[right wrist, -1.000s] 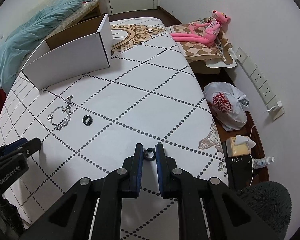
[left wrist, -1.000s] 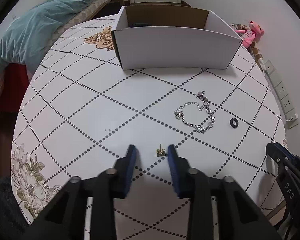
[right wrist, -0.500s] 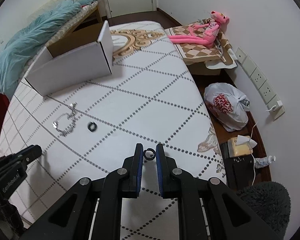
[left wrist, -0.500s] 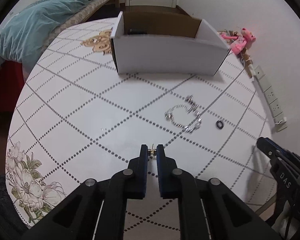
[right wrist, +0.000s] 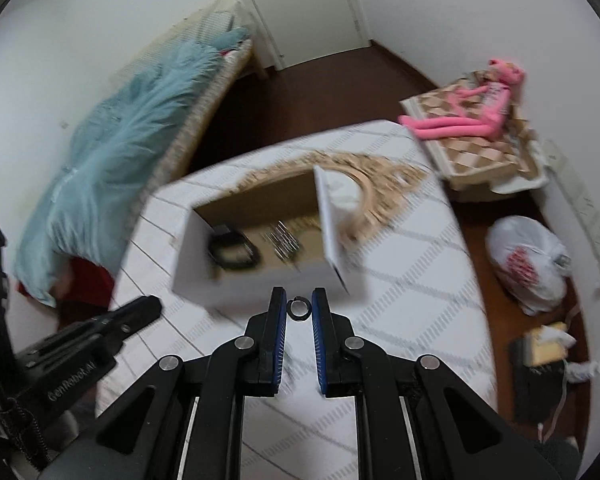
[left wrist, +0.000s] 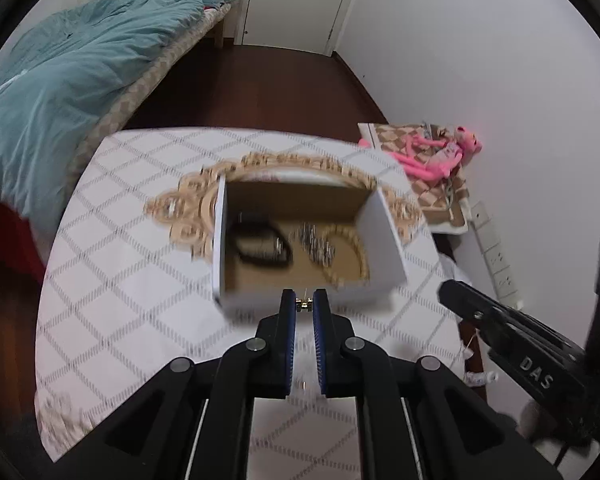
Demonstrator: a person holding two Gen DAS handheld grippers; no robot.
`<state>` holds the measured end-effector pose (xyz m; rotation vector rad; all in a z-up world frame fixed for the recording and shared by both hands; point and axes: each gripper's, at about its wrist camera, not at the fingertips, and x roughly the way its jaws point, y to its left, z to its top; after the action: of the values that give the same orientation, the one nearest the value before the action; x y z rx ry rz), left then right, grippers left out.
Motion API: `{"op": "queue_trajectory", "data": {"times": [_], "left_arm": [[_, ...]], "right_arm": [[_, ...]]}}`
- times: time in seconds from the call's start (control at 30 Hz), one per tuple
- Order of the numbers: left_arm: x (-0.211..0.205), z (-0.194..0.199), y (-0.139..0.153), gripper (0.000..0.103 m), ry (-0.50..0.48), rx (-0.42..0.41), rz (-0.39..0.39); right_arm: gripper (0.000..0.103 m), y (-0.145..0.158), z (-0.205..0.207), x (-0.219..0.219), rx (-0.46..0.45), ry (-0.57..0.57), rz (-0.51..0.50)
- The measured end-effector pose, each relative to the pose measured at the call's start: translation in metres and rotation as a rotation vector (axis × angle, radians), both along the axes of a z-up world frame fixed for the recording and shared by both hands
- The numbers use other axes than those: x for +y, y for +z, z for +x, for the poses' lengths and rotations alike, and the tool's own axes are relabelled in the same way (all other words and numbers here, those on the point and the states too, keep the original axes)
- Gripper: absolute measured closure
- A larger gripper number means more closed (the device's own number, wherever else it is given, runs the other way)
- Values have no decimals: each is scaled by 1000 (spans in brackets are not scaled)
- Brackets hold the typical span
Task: Organize jewelry
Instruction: 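Carry the black ring with the right tool while the left tool carries the earring into the box, then open both tools and withdraw them from the box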
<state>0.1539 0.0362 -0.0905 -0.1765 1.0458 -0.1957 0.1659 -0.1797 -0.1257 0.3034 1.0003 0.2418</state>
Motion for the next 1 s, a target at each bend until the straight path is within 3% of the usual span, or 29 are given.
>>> {"op": "queue_trajectory", "data": {"times": [0.33,0.53,0.6,0.67,0.7,0.73,0.87,1.0], "left_arm": [[8,84,-15,95,0,95,47],[5,105,-25,91,20,144,114],[7,107,-23,78,36,133,151],[12,106,-21,20,59,113,167],[15,105,-20,13,71,101,168],[18,103,-18,13,82,89,166],[27,97,-19,13,117,84,188],[30,84,-22,1,139,67,235]], "right_arm": [[90,-32,131,17,188,98,-13],[89,-42,158,27,241,136,-72],[88,-40,158,26,228,132,-87],[83,-35,156,25,211,125,-99],[76,-34,156,24,206,120,-104],[68,-33,155,23,201,119,-107],[59,-29,149,19,183,105,-143],[26,-29,136,19,175,85,-209]]}}
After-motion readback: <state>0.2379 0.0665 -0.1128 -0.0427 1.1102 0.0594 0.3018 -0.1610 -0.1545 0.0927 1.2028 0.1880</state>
